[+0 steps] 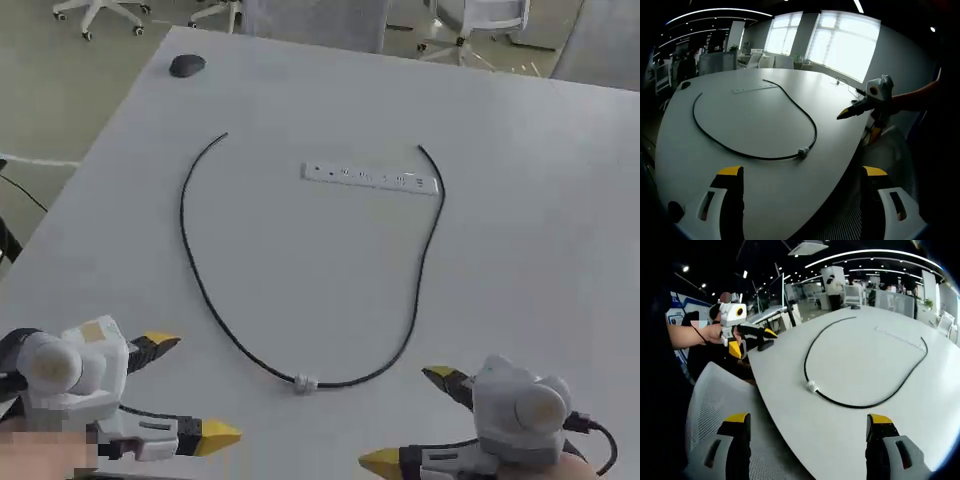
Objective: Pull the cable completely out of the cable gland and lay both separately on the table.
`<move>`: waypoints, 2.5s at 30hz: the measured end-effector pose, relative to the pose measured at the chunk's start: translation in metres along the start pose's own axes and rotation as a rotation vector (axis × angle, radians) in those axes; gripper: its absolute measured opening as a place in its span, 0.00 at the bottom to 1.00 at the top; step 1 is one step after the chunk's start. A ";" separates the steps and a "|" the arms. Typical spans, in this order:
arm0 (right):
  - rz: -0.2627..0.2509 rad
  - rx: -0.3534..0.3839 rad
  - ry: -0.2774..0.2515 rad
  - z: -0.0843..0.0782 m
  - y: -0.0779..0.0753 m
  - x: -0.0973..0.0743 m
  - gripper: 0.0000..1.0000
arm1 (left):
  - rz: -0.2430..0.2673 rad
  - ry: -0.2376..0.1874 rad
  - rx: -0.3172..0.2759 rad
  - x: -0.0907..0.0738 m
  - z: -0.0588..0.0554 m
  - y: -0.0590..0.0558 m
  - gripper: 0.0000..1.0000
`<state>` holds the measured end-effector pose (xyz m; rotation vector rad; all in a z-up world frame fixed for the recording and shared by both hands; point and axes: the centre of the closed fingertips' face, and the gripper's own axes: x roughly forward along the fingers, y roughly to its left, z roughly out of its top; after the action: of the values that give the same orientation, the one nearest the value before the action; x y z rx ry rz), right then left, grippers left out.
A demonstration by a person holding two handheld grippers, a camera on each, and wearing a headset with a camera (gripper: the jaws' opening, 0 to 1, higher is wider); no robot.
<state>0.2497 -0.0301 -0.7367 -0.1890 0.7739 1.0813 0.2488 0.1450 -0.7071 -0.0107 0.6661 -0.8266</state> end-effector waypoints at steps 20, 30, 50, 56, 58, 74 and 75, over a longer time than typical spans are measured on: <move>-0.043 -0.017 -0.001 0.004 -0.003 -0.007 0.86 | 0.000 -0.005 0.011 -0.003 -0.002 0.004 0.96; -0.033 -0.071 0.026 0.010 -0.013 0.005 0.77 | 0.011 0.000 -0.002 0.002 -0.014 -0.003 0.95; 0.024 -0.208 0.128 0.022 -0.020 0.043 0.63 | 0.013 0.004 -0.015 0.006 -0.021 -0.004 0.95; 0.052 -0.231 0.182 0.017 -0.021 0.055 0.55 | 0.016 -0.002 -0.025 0.006 -0.023 -0.006 0.95; 0.061 -0.241 0.189 0.017 -0.020 0.058 0.53 | 0.017 0.003 -0.025 0.005 -0.025 -0.006 0.94; 0.116 -0.320 0.282 0.011 -0.018 0.088 0.44 | 0.033 0.001 -0.042 0.002 -0.030 -0.004 0.94; 0.119 -0.317 0.279 0.013 -0.018 0.089 0.43 | 0.034 -0.004 -0.043 0.002 -0.028 -0.004 0.94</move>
<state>0.2923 0.0321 -0.7890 -0.5787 0.8670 1.3049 0.2313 0.1478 -0.7297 -0.0402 0.6784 -0.7788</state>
